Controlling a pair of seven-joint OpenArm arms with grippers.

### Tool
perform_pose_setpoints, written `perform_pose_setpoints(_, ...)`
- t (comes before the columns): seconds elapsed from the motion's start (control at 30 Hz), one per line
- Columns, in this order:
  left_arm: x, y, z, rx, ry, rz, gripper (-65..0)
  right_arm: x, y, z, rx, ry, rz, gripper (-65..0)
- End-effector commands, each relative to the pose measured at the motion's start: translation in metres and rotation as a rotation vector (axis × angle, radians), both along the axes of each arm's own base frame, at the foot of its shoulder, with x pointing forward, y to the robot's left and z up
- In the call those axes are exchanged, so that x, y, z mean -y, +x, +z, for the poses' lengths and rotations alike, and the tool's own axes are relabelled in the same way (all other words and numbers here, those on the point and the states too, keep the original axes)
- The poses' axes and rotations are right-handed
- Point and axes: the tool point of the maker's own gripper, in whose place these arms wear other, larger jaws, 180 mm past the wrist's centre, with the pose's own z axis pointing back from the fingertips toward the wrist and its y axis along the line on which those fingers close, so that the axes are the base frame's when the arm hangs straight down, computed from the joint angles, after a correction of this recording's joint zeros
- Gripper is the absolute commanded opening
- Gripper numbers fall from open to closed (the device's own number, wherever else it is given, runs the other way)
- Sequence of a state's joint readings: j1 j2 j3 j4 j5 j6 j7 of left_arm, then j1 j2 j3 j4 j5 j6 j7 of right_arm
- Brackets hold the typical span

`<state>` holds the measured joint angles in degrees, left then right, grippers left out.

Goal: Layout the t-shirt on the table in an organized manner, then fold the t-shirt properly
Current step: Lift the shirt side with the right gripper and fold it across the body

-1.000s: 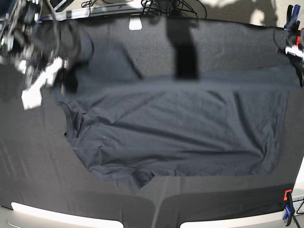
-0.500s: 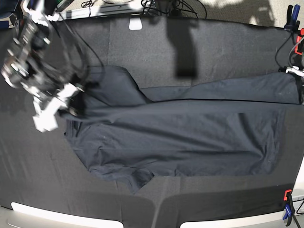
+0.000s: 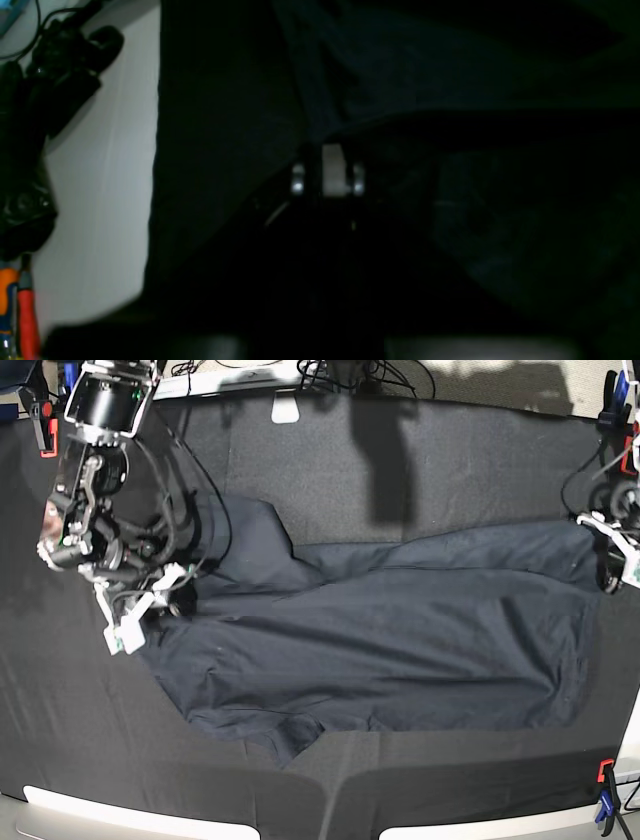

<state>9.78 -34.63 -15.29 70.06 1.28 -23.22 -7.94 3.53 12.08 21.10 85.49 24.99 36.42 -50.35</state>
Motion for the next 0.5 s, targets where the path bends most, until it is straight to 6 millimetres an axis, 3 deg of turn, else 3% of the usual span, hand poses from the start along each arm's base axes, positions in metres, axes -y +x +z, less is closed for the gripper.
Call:
perform_pose_setpoints(0.0, -0.009, 0.01, 0.021, 0.065, 0.021, 0.007, -54.3, 0.004, 0.016, 0.022, 0.077, 0.002, -0.004, -43.2)
perform_pose_setpoints(0.1, -0.018, 0.011, 0.023, 0.074, 0.049, 0.052, -44.6, 0.007, 0.024, 0.031, 0.099, -0.006, -0.004, -40.0)
perform_pose_setpoints(0.3, -0.027, 0.011, 0.029, 0.077, 0.067, 0.062, -44.3, 0.02, 0.029, 0.04, 0.074, -0.058, 0.008, -40.0)
perform_pose_setpoints(0.47, -0.033, 0.007, 0.037, 0.084, 0.095, 0.053, -44.3, 0.046, 0.024, 0.05, 0.062, -0.145, 0.011, -40.0)
